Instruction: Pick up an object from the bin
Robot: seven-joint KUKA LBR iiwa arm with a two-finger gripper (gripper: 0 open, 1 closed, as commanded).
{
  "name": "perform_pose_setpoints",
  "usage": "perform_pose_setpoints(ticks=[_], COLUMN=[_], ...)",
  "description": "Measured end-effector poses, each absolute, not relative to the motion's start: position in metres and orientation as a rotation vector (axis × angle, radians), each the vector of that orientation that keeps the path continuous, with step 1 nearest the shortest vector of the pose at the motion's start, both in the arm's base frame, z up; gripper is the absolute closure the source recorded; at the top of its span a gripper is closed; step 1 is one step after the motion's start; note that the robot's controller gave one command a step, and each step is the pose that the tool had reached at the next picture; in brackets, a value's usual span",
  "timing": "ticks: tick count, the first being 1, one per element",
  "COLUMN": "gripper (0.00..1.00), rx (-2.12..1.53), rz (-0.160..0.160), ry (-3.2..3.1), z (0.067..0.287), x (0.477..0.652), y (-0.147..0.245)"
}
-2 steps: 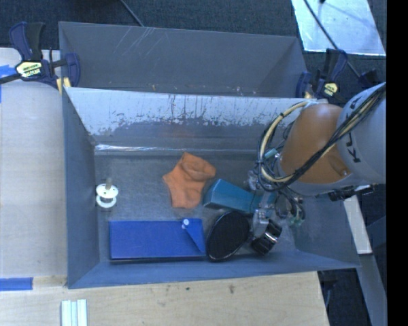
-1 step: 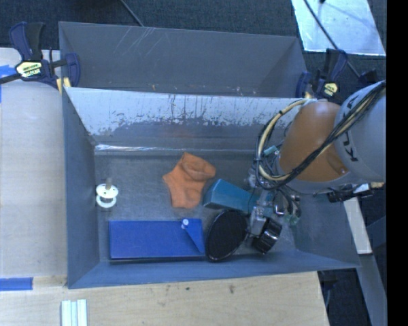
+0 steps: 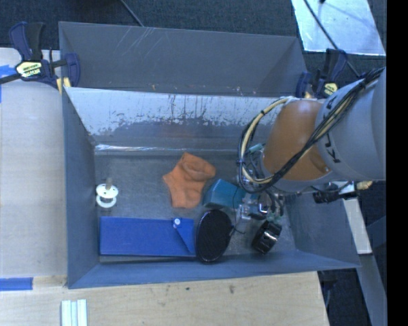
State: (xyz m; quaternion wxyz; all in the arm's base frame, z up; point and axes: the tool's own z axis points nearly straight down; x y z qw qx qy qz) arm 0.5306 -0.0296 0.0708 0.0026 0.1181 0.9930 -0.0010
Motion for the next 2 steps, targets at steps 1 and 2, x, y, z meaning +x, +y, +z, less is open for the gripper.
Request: perform_pose_setpoints(ticks=[1, 2], gripper=[0.00, 1.00], rx=[0.321, 0.018], rz=[-0.005, -0.005], ry=[3.119, 3.132], z=[0.071, 0.072], x=[0.532, 0.525], y=[-0.008, 0.012])
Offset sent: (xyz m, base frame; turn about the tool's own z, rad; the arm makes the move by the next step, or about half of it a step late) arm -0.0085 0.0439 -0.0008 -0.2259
